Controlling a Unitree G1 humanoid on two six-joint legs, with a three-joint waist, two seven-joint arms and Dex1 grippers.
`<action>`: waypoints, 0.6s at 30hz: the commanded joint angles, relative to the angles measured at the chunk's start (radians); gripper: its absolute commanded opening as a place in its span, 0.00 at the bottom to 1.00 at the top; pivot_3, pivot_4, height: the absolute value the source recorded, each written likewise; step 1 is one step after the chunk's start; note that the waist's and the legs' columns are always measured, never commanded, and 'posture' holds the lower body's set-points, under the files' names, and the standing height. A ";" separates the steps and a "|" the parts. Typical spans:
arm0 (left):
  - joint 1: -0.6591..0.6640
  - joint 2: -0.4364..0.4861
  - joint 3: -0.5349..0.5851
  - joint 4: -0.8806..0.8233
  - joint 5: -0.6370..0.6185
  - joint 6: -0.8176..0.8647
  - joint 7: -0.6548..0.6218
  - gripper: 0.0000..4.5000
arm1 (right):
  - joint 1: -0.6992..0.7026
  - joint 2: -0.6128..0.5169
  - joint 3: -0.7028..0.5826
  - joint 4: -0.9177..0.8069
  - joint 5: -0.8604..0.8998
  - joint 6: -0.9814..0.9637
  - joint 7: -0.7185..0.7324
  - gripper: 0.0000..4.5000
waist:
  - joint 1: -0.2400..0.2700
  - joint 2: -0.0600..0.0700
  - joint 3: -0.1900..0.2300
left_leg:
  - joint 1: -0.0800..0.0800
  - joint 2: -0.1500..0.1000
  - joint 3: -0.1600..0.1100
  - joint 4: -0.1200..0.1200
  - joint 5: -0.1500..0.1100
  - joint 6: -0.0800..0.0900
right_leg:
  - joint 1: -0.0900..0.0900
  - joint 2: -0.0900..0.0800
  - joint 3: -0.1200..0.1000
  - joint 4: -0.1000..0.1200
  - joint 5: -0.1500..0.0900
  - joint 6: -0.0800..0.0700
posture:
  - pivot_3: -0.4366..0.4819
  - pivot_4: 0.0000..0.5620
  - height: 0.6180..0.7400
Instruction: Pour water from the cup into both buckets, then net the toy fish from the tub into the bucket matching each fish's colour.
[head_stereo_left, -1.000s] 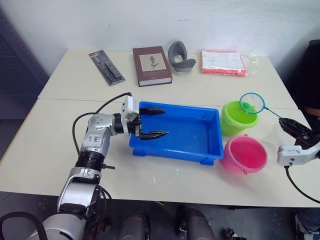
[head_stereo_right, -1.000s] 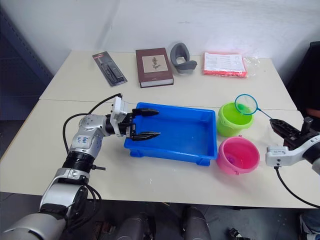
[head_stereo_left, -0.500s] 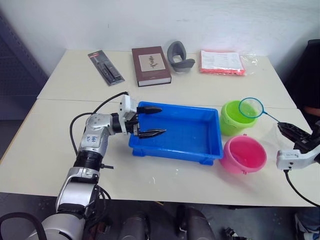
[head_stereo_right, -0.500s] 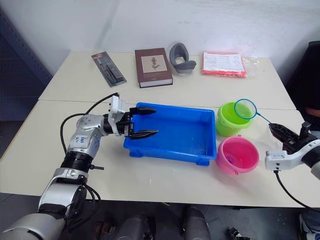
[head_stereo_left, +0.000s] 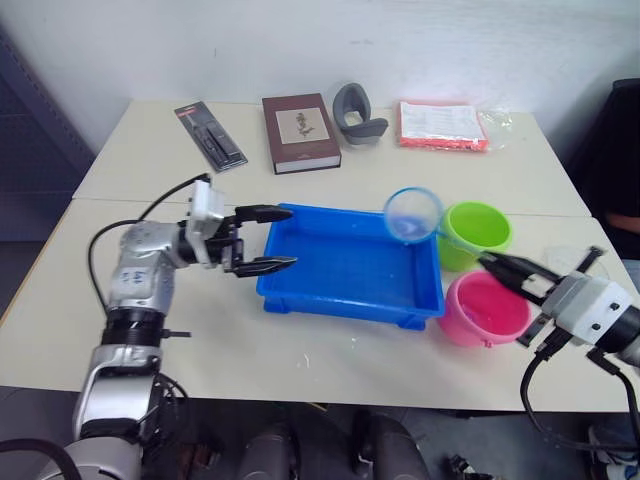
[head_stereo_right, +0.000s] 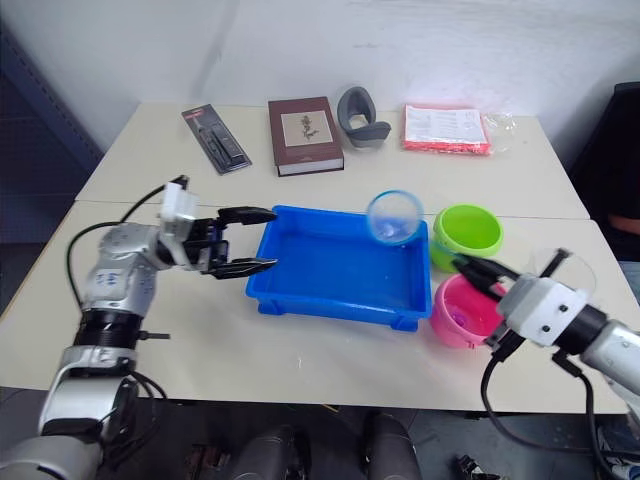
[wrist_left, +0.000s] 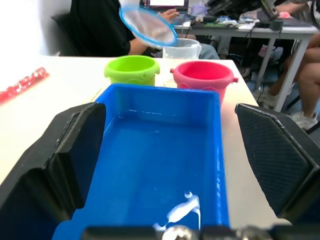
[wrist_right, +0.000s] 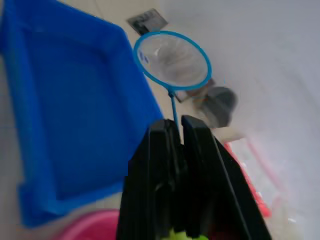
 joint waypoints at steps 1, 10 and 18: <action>0.150 0.125 0.027 -0.188 -0.078 0.086 -0.117 0.99 | 0.001 0.008 0.118 -0.128 0.099 0.120 0.103 0.00 | 0.000 0.000 0.000 | 0.000 0.000 0.000 0.000 0.000 0.000 | 0.000 0.000 0.000 0.000 0.000 0.000 | 0.48 0.27 1.00; 0.438 0.339 -0.002 -0.139 -0.048 -0.109 -0.174 0.99 | -0.193 0.244 0.549 0.050 -0.239 0.120 0.239 0.00 | 0.005 -0.002 -0.001 | 0.002 -0.001 -0.002 0.002 -0.003 0.001 | 0.002 -0.004 0.005 -0.002 -0.002 -0.004 | 0.48 0.27 1.00; 0.461 0.331 -0.026 -0.196 -0.062 -0.111 -0.141 0.99 | -0.366 0.433 0.686 0.394 -0.457 -0.056 0.291 0.00 | -0.015 -0.002 -0.001 | 0.002 0.000 0.002 0.000 -0.004 0.000 | -0.001 -0.002 -0.001 0.004 -0.003 -0.005 | 0.48 0.27 1.00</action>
